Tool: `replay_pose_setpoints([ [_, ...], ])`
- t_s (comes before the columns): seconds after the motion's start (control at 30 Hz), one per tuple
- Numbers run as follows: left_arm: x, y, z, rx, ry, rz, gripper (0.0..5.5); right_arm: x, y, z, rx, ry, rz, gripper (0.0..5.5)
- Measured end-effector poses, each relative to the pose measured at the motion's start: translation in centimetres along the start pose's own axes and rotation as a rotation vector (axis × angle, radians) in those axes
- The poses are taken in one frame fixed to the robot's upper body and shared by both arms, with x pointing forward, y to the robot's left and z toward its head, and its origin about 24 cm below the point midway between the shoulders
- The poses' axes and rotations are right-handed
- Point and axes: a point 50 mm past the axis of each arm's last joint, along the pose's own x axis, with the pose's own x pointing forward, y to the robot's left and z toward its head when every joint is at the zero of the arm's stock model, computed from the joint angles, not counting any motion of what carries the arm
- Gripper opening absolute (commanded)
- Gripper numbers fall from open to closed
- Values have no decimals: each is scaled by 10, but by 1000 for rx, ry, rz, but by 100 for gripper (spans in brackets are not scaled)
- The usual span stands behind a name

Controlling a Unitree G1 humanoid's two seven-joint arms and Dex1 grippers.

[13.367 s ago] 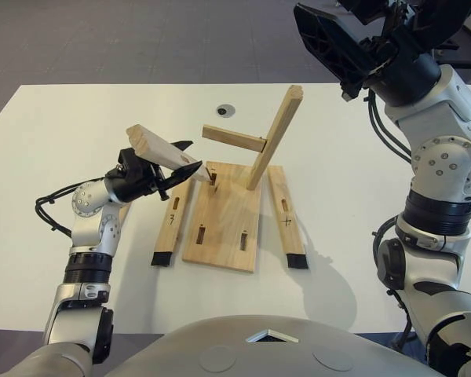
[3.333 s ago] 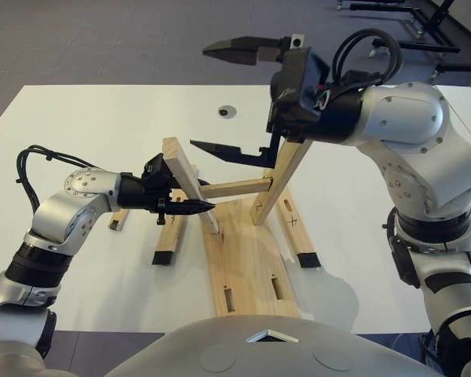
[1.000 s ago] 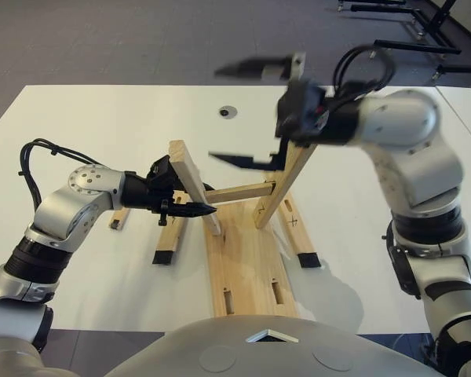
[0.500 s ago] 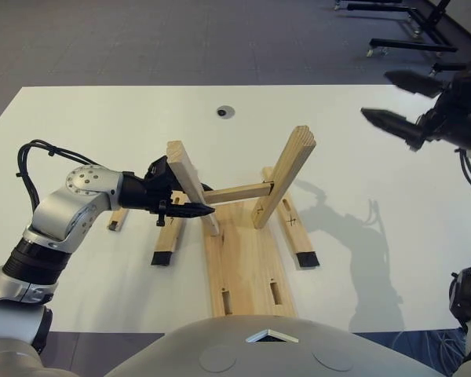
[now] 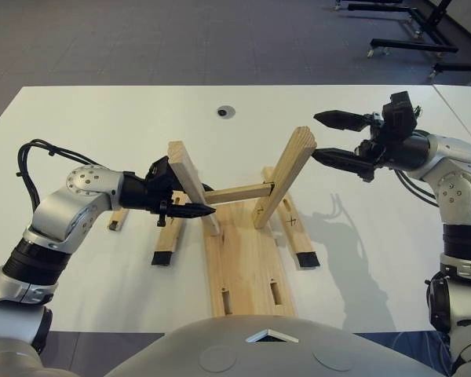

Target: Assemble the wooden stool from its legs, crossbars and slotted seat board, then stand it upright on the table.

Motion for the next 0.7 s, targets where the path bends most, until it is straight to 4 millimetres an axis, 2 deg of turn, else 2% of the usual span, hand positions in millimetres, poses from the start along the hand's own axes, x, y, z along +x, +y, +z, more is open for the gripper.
replay_pose_setpoints([
  [0.17,0,0,2,9,2,0,203,2,6,-6,44,2,14,509],
  [0.7,2,-1,3,30,10,-9,203,5,5,-10,31,41,0,509],
])
